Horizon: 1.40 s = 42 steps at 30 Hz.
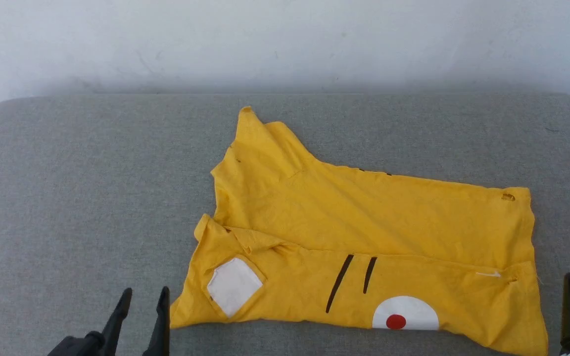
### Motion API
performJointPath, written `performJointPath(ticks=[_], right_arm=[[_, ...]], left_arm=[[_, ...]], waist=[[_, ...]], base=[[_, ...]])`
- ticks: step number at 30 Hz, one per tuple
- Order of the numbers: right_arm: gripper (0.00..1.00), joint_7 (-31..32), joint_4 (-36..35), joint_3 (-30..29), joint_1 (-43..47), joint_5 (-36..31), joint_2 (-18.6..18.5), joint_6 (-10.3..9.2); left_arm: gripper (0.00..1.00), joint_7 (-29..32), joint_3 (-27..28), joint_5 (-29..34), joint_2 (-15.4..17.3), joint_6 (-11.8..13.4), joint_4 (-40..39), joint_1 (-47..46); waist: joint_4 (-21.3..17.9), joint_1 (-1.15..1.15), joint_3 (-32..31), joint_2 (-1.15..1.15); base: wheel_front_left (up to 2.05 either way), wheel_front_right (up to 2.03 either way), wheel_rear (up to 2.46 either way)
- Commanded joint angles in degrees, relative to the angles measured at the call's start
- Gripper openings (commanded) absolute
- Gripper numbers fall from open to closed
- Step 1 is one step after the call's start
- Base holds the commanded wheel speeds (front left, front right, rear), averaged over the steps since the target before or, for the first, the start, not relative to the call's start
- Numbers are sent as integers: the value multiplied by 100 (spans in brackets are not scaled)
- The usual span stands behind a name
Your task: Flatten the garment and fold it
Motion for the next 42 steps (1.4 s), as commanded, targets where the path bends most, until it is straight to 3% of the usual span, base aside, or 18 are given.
performJointPath(ticks=[1, 7, 12, 23, 24, 25, 26, 34, 42], right_arm=[[100, -34, 21, 5, -52, -32, 12, -4], [100, 18, 47, 88, -151, -19, 12, -4], [100, 3, 209, 215, -258, 32, 12, -4], [100, 58, 167, 231, -445, -41, 12, -4], [100, 75, 147, 222, -466, -57, 12, -4], [100, 97, 120, 217, -492, -79, 12, -4], [100, 118, 88, 209, -521, -101, 12, -4], [100, 626, -391, 309, -789, -269, 13, -4], [100, 2837, -870, 146, -344, -98, 13, -4]], left_arm=[[100, 83, -25, 15, 54, -68, 33, -58], [100, 1410, -283, -486, 273, -359, 9, -349], [100, 2691, -487, -691, 600, -372, 138, -614], [100, 3598, -630, -1071, 589, -417, 711, -1129], [75, 3730, -661, -1129, 581, -421, 770, -1154], [33, 3800, -674, -1181, 571, -438, 795, -1184], [0, 3790, -644, -1218, 546, -423, 804, -1218], [0, 3264, -270, -1345, 473, -312, 603, -1195], [0, 3165, -192, -1347, 526, -230, 61, -990]], waist=[[32, 0, 14, 0], [88, 0, 186, 0], [54, 0, 379, 0], [-35, 0, 676, 0], [-45, 0, 698, 0], [-57, 0, 726, 0], [-65, 0, 747, 0], [-132, 0, 787, 0], [-80, 0, 951, 0]], base=[[0, 0, 0], [0, 0, 0], [0, 0, 0], [0, 0, 0], [0, 0, 0], [0, 0, 0], [0, 0, 0], [0, 0, 0], [0, 0, 0]])
